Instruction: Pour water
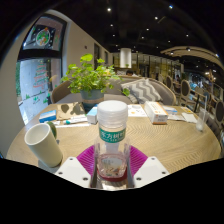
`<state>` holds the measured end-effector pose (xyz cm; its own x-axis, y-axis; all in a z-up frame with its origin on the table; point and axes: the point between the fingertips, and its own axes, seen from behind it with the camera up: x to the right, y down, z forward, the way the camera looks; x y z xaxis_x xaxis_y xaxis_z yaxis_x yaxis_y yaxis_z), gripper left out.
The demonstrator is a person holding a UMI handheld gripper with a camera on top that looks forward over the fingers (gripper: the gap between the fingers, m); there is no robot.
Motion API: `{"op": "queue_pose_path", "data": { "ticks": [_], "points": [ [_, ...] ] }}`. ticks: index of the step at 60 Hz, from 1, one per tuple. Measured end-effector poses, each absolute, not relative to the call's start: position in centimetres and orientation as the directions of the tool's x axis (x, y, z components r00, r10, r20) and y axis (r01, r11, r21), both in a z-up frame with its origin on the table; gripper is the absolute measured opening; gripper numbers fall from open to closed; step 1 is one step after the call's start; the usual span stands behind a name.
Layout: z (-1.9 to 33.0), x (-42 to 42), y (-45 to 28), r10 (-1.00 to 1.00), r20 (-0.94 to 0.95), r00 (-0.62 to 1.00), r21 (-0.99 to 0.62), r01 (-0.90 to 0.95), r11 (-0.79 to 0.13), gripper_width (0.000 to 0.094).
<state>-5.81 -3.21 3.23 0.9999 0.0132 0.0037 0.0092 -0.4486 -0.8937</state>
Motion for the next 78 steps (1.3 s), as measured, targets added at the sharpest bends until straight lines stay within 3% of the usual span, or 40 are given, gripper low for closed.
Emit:
{"op": "queue_pose_path", "data": {
  "ticks": [10, 13, 16, 19, 36, 53, 78],
  "points": [
    [3.1, -5.9, -3.3, 0.014, -0.026, 1.0, -0.886, -0.016, -0.464, 0.0506],
    [2.5, -6.1, -3.8, 0.022, -0.041, 0.999, -0.864, -0.024, -0.503, 0.0641],
    [2.2, -6.5, -4.5, 0.03, -0.065, 0.997, -0.847, -0.039, -0.53, 0.0871],
    [2.8, -6.6, -5.5, 0.025, -0.093, 0.995, -0.834, -0.064, -0.547, 0.0833],
    [9.2, -4.5, -15.3, 0.019, -0.06, 0.998, -0.753, -0.033, -0.657, 0.0854],
    [15.8, -3.0, -23.6, 0.037, -0.032, 0.999, -0.729, 0.002, -0.684, 0.0856],
    [17.8, -4.6, -26.5, 0.057, -0.043, 0.997, -0.728, 0.007, -0.686, 0.0855]
  ]
}}
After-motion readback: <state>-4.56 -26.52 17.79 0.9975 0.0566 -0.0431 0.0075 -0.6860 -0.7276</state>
